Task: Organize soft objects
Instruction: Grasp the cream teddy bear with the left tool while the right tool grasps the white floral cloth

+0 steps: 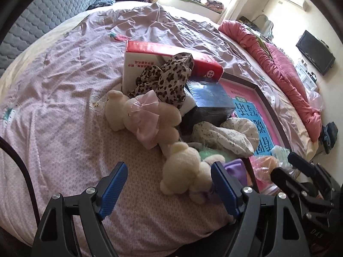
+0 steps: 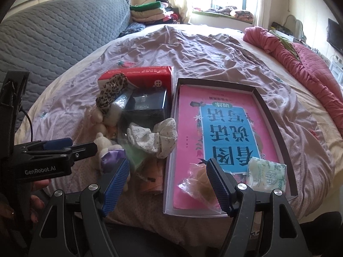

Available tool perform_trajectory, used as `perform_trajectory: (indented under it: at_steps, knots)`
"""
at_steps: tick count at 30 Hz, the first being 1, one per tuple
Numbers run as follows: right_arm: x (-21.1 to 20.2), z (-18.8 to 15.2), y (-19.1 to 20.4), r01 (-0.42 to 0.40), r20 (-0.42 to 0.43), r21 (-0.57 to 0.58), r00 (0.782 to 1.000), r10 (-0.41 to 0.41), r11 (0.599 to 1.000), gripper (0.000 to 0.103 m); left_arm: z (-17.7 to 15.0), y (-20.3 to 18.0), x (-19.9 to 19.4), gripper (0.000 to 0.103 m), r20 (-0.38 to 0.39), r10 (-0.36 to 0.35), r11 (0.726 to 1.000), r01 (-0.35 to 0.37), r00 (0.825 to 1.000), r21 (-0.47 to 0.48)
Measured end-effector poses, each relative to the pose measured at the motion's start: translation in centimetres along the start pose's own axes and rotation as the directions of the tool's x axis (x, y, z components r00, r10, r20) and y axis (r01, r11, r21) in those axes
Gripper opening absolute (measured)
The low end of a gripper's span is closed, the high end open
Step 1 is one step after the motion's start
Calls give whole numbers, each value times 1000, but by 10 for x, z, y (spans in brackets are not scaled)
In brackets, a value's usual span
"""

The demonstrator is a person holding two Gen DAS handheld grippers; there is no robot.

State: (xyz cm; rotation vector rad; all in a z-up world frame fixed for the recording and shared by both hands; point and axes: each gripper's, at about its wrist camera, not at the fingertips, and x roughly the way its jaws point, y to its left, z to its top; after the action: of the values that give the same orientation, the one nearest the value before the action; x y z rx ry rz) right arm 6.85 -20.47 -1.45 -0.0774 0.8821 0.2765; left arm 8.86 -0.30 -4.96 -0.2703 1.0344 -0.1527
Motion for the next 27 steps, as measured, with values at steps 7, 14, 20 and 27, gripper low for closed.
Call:
perform_trajectory:
  at_steps: [7, 14, 20, 27]
  knots:
    - [17, 8, -1, -12, -7, -1, 1000, 12, 1000, 76, 2, 1, 19, 80, -35, -4, 1000, 3, 999, -16]
    - [42, 18, -1, -34, -38, -7, 999, 33, 999, 76, 3, 8, 26, 80, -31, -49, 999, 49, 998, -20]
    - [60, 27, 3, -51, -62, -32, 997, 49, 998, 76, 2, 16, 30, 81, -33, -92, 995, 91, 995, -35]
    - [72, 30, 9, -50, -62, -47, 997, 47, 998, 76, 1, 14, 31, 81, -30, -96, 995, 96, 995, -16]
